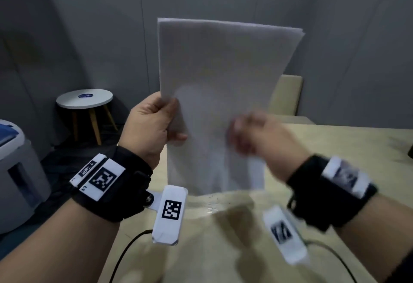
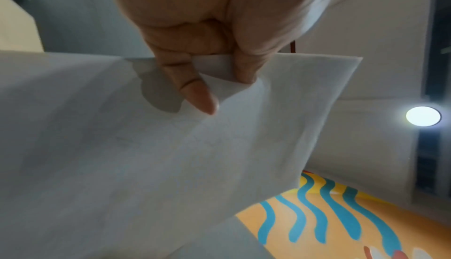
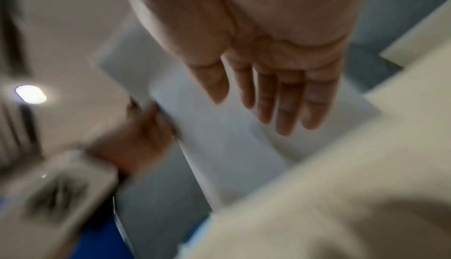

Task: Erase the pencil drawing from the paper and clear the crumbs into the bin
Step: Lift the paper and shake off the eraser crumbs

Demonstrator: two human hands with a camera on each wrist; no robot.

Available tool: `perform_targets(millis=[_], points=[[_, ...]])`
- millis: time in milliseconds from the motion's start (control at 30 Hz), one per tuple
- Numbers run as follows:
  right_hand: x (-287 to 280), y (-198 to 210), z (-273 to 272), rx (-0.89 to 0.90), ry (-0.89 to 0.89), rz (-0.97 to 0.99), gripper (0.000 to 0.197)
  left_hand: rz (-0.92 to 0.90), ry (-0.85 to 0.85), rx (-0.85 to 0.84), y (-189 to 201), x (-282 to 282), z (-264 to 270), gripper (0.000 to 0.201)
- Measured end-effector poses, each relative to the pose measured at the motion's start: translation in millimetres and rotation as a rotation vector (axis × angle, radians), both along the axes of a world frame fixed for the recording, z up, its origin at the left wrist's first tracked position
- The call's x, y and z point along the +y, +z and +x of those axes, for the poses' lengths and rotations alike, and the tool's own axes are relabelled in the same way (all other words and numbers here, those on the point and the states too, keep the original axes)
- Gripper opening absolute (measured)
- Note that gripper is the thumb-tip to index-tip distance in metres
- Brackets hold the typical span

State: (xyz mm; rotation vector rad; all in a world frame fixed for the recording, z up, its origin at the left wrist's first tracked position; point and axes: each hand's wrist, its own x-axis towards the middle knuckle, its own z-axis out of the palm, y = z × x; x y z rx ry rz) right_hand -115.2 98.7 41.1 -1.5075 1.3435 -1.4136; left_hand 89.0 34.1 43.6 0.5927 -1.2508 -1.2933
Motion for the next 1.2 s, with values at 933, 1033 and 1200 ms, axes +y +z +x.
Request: perform_targets(millis=[933, 1033, 1200], points=[[28.8, 48.1, 26.8, 1.013, -0.197, -0.763, 0.04, -0.038, 0.036, -0.039, 9.2, -3.0, 6.4, 0.022], [17.5, 40.3, 20.4, 1.421, -0.344, -0.672, 0.062, -0.015, 0.005, -0.011, 12.2, 0.8, 6.5, 0.021], [46.9, -56.2, 5.6, 1.859, 0.204, -0.388, 0.055, -0.021, 0.058, -0.035, 20.2, -3.0, 11.6, 0.022]])
